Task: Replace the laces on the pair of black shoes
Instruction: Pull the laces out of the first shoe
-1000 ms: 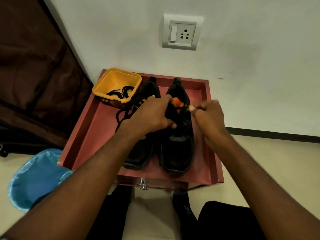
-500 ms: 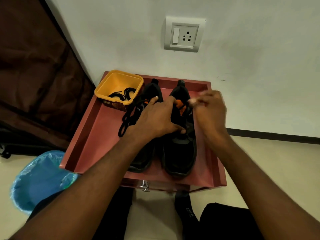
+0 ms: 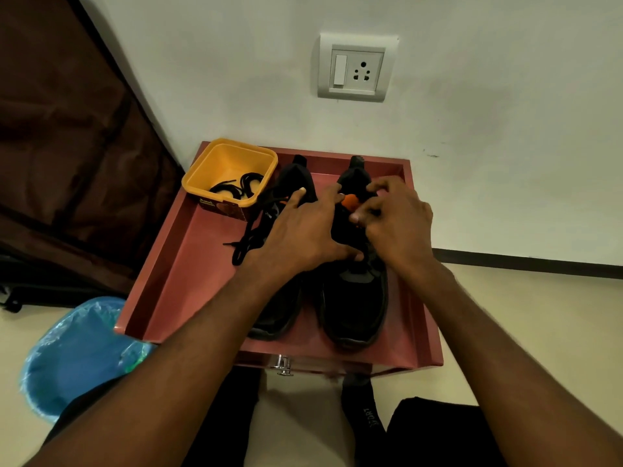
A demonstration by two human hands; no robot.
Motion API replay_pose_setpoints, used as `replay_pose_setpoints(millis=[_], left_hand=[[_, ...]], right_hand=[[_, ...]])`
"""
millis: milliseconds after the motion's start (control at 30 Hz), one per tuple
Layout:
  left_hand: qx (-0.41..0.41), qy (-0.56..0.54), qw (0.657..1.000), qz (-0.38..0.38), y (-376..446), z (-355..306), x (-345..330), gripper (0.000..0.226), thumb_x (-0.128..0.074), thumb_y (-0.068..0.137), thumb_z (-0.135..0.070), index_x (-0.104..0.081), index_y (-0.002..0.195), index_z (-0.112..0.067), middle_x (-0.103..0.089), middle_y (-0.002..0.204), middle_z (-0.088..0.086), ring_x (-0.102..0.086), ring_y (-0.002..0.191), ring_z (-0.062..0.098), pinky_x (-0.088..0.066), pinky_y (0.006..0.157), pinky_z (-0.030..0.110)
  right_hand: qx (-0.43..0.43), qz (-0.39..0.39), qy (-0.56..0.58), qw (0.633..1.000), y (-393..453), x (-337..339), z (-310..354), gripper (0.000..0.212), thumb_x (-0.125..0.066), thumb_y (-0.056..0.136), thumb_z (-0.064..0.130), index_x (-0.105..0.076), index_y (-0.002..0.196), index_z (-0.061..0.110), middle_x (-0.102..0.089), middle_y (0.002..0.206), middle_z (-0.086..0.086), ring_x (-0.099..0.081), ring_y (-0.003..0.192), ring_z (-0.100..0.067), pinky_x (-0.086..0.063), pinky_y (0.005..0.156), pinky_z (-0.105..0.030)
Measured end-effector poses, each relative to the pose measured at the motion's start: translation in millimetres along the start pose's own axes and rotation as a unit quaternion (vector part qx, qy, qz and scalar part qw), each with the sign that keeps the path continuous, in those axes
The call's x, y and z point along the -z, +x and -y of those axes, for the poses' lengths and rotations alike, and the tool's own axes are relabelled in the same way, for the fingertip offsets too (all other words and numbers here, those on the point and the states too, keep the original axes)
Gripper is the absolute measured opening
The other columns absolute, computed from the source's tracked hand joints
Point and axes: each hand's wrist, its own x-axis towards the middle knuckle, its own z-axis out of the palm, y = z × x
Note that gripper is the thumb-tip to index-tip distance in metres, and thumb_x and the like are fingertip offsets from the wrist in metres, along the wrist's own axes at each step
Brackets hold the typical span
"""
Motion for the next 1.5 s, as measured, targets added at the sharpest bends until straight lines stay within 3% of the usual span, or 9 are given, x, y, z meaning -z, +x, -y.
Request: replay_pose_setpoints(millis=[167, 333, 567, 700, 800, 1000, 1167, 1367, 1500], left_hand=[[0.007, 0.009, 1.000, -0.008, -0.1, 3.1, 4.7, 0.125, -0.082, 0.070, -0.067, -0.011, 0.161, -0.018, -0.043, 0.161, -0.007, -0.045, 0.145, 0.020, -0.001, 0.130, 0.041], [0.007, 0.001, 1.000, -0.013, -0.2, 1.3, 4.4, 0.127, -0.083, 0.071, -0.065, -0.007, 0.162, -0.019, -0.042, 0.161, -0.007, -0.041, 0.148, 0.021, -0.001, 0.130, 0.041], [-0.004, -0.008, 1.000, -0.013, 0.5, 2.3, 3.2, 0.123, -0.083, 0.074, -0.060, -0.008, 0.162, -0.016, -0.043, 0.161, -0.001, -0.047, 0.144, 0.021, -0.004, 0.130, 0.044], [0.007, -0.005, 1.000, -0.013, -1.7, 0.5, 4.8, 0.124, -0.084, 0.072, -0.062, -0.010, 0.161, -0.018, -0.042, 0.162, -0.006, -0.045, 0.145, 0.020, 0.000, 0.130, 0.042], [0.012, -0.006, 1.000, -0.006, -1.3, 1.0, 5.9, 0.126, -0.084, 0.072, -0.063, -0.009, 0.162, -0.018, -0.041, 0.162, -0.007, -0.042, 0.147, 0.020, 0.000, 0.130, 0.042], [0.003, -0.013, 1.000, -0.009, -0.7, 0.4, 4.8, 0.123, -0.084, 0.074, -0.058, -0.009, 0.162, -0.017, -0.043, 0.161, -0.002, -0.046, 0.145, 0.021, -0.001, 0.130, 0.042], [-0.017, 0.011, 1.000, -0.008, -1.6, 0.9, 4.1, 0.098, -0.079, 0.080, -0.058, -0.027, 0.157, -0.030, -0.055, 0.150, -0.002, -0.055, 0.135, 0.019, -0.006, 0.129, 0.049], [-0.003, 0.022, 0.999, -0.028, -2.6, 7.8, 11.2, 0.070, -0.078, 0.077, -0.063, -0.050, 0.130, -0.027, -0.061, 0.134, -0.006, -0.059, 0.124, 0.018, -0.010, 0.128, 0.047], [-0.021, 0.025, 0.999, -0.025, -6.0, 2.8, 6.5, 0.063, -0.070, 0.088, -0.059, -0.049, 0.144, -0.039, -0.040, 0.159, -0.008, -0.049, 0.139, 0.017, -0.005, 0.127, 0.054]], right_hand=[[-0.170, -0.254, 0.364, 0.880, 2.0, 32.0, 1.2, 0.017, -0.068, 0.097, 0.028, -0.072, 0.081, 0.033, -0.070, 0.107, 0.002, -0.065, 0.095, -0.001, -0.053, 0.093, -0.028], [-0.049, -0.126, -0.012, 0.991, -7.5, 25.5, -5.8, 0.058, -0.074, 0.089, 0.031, -0.052, 0.143, 0.023, -0.030, 0.162, -0.004, -0.027, 0.150, -0.030, -0.036, 0.112, -0.055], [0.045, 0.040, -0.060, 0.996, 1.4, -5.9, 0.9, 0.020, -0.067, 0.094, 0.026, -0.077, 0.108, 0.037, -0.041, 0.157, 0.014, -0.030, 0.149, -0.017, -0.019, 0.119, -0.055], [-0.135, -0.223, 0.223, 0.939, 11.4, 7.4, 10.4, 0.011, -0.066, 0.092, 0.018, -0.072, 0.086, 0.026, -0.061, 0.112, 0.012, -0.059, 0.093, 0.000, -0.051, 0.098, -0.040], [-0.172, -0.310, 0.266, 0.896, 13.4, 20.3, 2.2, 0.018, -0.063, 0.095, 0.020, -0.071, 0.110, 0.024, -0.057, 0.127, 0.006, -0.059, 0.113, -0.007, -0.050, 0.102, -0.040], [0.060, 0.033, -0.048, 0.997, 6.9, -1.1, -2.3, 0.026, -0.067, 0.094, 0.025, -0.075, 0.116, 0.037, -0.030, 0.164, 0.013, -0.019, 0.154, -0.017, -0.017, 0.118, -0.054], [-0.053, 0.015, 0.047, 0.997, 9.6, -4.4, 4.4, 0.011, -0.071, 0.092, 0.026, -0.082, 0.094, 0.030, -0.065, 0.106, 0.018, -0.060, 0.099, -0.006, -0.046, 0.091, -0.033], [-0.424, -0.144, 0.535, 0.716, 28.2, 22.8, -5.1, 0.028, -0.047, 0.098, 0.005, -0.062, 0.078, 0.018, -0.059, 0.066, 0.002, -0.053, 0.056, -0.014, -0.036, 0.058, -0.025], [-0.337, -0.054, 0.359, 0.869, 21.7, 27.7, -5.5, 0.016, -0.057, 0.090, 0.010, -0.068, 0.080, 0.015, -0.068, 0.069, -0.004, -0.059, 0.056, -0.017, -0.042, 0.051, -0.022]])
